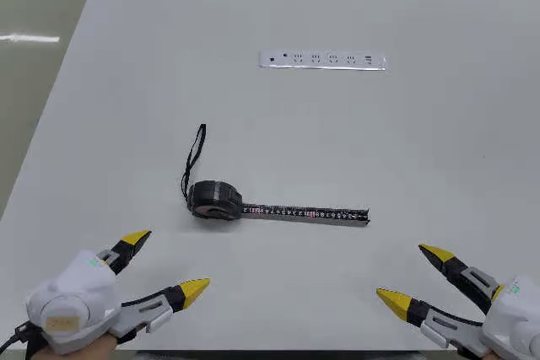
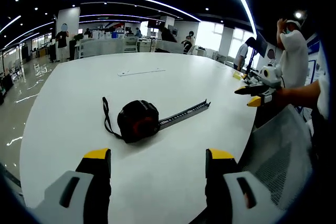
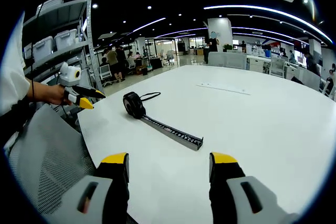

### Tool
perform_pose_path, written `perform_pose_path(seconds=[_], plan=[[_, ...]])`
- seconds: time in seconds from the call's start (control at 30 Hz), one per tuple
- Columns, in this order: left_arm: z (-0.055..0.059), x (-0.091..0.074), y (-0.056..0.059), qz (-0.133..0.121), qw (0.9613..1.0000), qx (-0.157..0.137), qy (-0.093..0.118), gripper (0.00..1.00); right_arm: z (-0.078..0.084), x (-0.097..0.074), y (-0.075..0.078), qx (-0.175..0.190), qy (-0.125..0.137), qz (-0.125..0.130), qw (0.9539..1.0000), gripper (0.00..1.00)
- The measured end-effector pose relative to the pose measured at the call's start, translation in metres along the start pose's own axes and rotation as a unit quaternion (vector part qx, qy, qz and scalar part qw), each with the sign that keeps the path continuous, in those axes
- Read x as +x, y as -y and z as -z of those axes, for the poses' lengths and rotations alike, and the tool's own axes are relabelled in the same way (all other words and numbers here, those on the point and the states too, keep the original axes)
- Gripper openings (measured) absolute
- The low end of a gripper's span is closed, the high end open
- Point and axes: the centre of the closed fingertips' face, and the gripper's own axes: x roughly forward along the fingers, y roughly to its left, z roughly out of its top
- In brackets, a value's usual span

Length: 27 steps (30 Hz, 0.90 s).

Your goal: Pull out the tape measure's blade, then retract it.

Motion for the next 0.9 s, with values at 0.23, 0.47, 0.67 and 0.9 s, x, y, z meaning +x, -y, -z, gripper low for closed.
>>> perform_pose_path(seconds=[0.23,0.47,0.67,0.9], plan=[[-0.005,0.008,-0.001,-0.007,0.9999,-0.01,-0.004,0.71,-0.001,0.005,0.002,-0.001,0.002,-0.003,1.0,0.62],[-0.005,0.022,-0.004,-0.015,0.9993,-0.032,-0.014,0.73,-0.004,0.012,-0.001,0.001,0.004,-0.009,1.0,0.62],[-0.007,0.033,-0.004,-0.027,0.9984,-0.046,-0.022,0.74,-0.004,0.016,-0.002,-0.004,0.002,-0.015,0.9999,0.62],[-0.009,0.045,-0.006,-0.04,0.9968,-0.063,-0.028,0.75,-0.007,0.019,0.0,-0.004,0.004,-0.016,0.9999,0.62]])
